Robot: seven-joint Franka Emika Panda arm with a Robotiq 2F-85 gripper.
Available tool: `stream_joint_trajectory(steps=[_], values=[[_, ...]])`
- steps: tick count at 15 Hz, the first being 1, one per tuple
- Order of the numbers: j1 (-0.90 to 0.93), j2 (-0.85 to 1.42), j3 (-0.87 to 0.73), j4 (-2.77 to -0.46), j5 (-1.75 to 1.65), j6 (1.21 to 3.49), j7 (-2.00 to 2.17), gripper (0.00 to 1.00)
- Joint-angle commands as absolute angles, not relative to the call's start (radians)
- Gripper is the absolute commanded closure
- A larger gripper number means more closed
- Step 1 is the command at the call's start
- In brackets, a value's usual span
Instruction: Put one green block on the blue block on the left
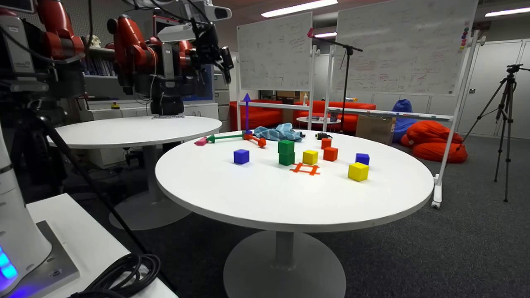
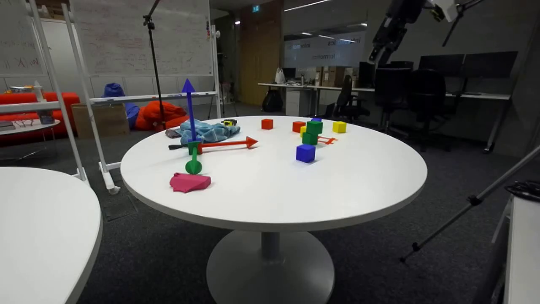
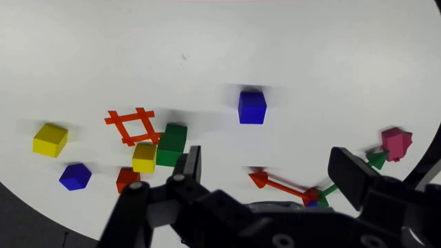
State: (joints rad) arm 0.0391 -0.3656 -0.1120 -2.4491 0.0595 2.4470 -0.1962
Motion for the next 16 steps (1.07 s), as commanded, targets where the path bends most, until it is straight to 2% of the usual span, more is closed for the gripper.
stream_joint_trajectory(steps=[1,16], values=[[0.016,-0.193,-0.086,-2.26,0.039,2.414,-0.141,0.0],[-0.043,0.376,-0.072,-1.644,0.044,2.089,-0.097,0.0]])
